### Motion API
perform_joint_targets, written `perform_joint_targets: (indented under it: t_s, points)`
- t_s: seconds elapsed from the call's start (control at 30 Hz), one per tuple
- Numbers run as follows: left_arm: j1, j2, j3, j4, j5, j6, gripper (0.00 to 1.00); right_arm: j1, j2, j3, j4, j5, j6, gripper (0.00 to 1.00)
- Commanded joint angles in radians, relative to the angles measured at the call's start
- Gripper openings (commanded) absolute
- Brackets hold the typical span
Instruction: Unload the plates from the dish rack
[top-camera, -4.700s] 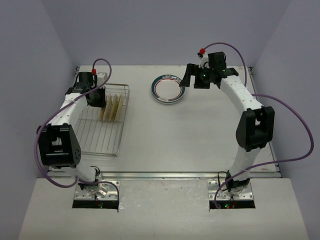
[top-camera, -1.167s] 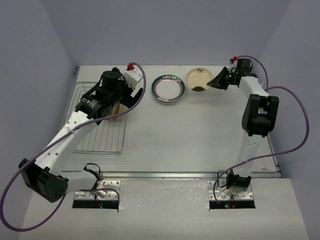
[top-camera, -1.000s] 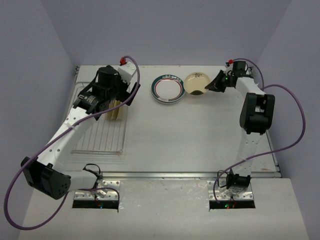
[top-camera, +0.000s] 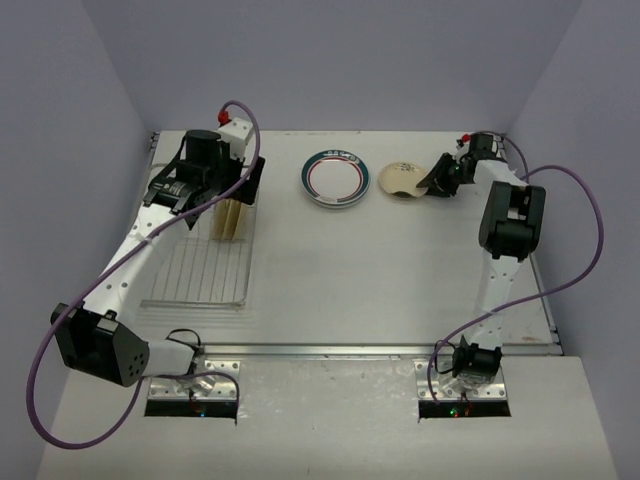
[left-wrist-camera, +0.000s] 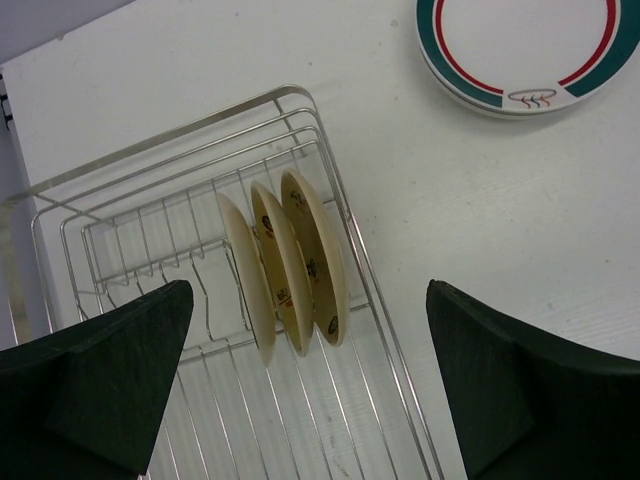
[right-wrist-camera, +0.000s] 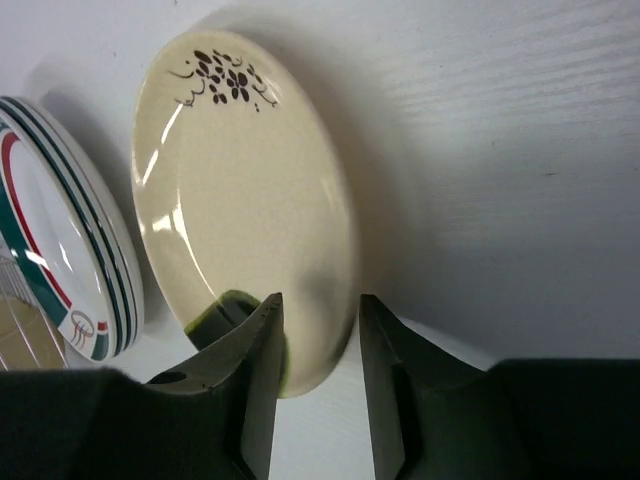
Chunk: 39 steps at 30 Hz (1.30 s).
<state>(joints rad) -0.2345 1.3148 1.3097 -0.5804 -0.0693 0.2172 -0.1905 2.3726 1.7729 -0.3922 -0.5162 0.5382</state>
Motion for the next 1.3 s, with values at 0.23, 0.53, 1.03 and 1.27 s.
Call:
perform_joint_targets:
  t_s: [0.23,0.53,1.03,1.27]
  points:
    - [0.1,0.006,0.016,-0.001,0.056,-0.021,0.98,-0.003,-0.087,0.065,-0.068,0.128,-0.064,0.73]
    - [0.25,0.086,0.015,-0.067,0.235,-0.02,0.64,0.0,-0.244,0.077,-0.148,0.097,-0.089,0.93]
    - [0.32,0.272,-0.016,-0.025,0.338,-0.014,0.34,0.052,-0.538,-0.06,-0.142,0.084,-0.204,0.99]
    - [0.324,0.306,-0.002,-0.014,0.373,-0.018,0.15,0.066,-0.564,-0.075,-0.142,0.075,-0.211,0.99]
